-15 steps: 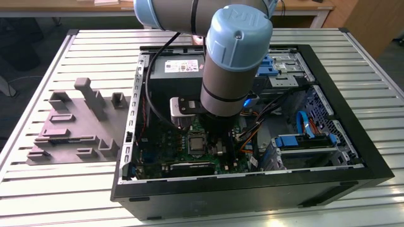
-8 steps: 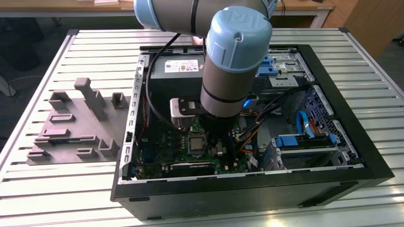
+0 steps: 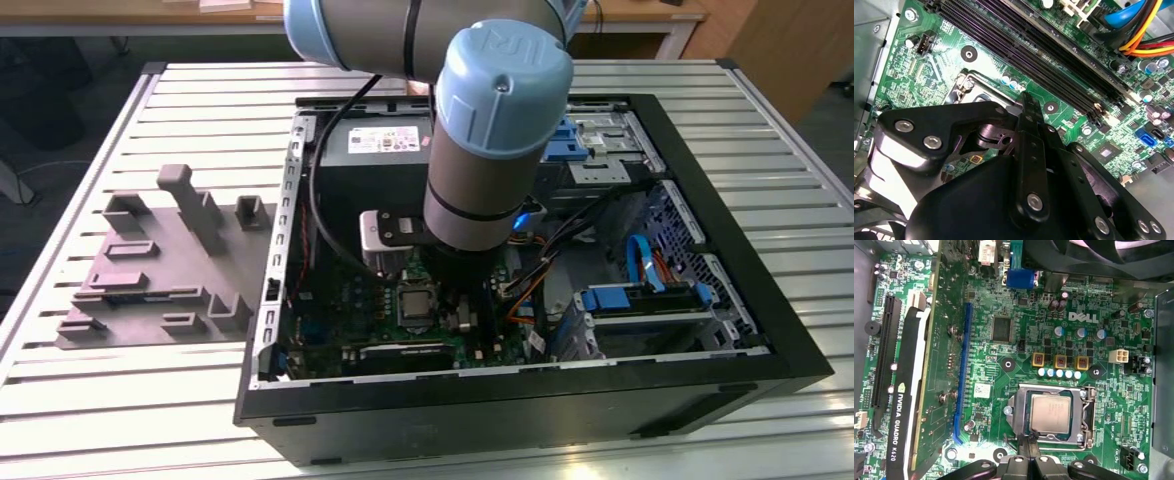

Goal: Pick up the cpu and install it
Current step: 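Install the first cpu locking lever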

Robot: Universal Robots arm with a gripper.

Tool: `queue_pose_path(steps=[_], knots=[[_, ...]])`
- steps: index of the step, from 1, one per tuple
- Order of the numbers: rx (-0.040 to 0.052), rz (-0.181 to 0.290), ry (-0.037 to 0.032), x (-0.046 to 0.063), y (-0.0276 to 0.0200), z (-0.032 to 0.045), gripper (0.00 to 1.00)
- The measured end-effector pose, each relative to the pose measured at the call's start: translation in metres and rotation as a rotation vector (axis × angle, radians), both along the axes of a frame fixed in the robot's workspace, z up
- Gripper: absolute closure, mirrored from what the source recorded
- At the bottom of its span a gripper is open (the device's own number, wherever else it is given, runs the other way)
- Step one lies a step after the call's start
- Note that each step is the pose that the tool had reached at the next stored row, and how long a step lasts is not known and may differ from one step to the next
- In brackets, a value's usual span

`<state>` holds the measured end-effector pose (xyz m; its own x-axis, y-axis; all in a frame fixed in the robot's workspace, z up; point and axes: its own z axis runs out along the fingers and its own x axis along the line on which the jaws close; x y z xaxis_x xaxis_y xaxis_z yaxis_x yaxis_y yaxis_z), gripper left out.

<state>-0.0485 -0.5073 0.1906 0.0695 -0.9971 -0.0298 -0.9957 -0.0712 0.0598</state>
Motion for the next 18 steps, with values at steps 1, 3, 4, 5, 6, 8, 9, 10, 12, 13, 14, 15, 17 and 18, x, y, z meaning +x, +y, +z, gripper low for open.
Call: queue_pose_path(steps=[1,3,4,5,6,8,9,10,12,13,14,15,17,18], knots=[[-0.0001,0.000,0.0001,0.0000,0.0000,-0.0002,0.89],[0.0002,0.000,0.0001,0.0000,0.0000,-0.0005,0.89],[0.0004,0.000,0.0001,0.0001,0.0000,-0.0006,0.89],[0.0005,0.000,0.0001,0.0003,0.0000,-0.0007,0.89],[0.0007,0.000,0.0001,0.0006,0.0000,-0.0007,0.89],[0.0008,0.000,-0.0001,0.0016,0.0000,-0.0008,0.89],[0.0009,0.000,-0.0002,0.0020,0.0000,-0.0008,0.89],[0.0009,0.000,-0.0002,0.0023,0.0001,-0.0009,0.89],[0.0006,0.000,-0.0001,0.0025,0.0001,-0.0014,0.89],[0.0004,0.000,0.0000,0.0026,0.0001,-0.0017,0.89],[0.0002,0.000,0.0001,0.0026,0.0000,-0.0021,0.89],[0.0002,0.000,0.0001,0.0027,0.0000,-0.0024,0.89],[0.0004,0.000,0.0000,0.0028,0.0000,-0.0031,0.89],[0.0005,0.000,-0.0001,0.0029,0.0000,-0.0034,0.89]])
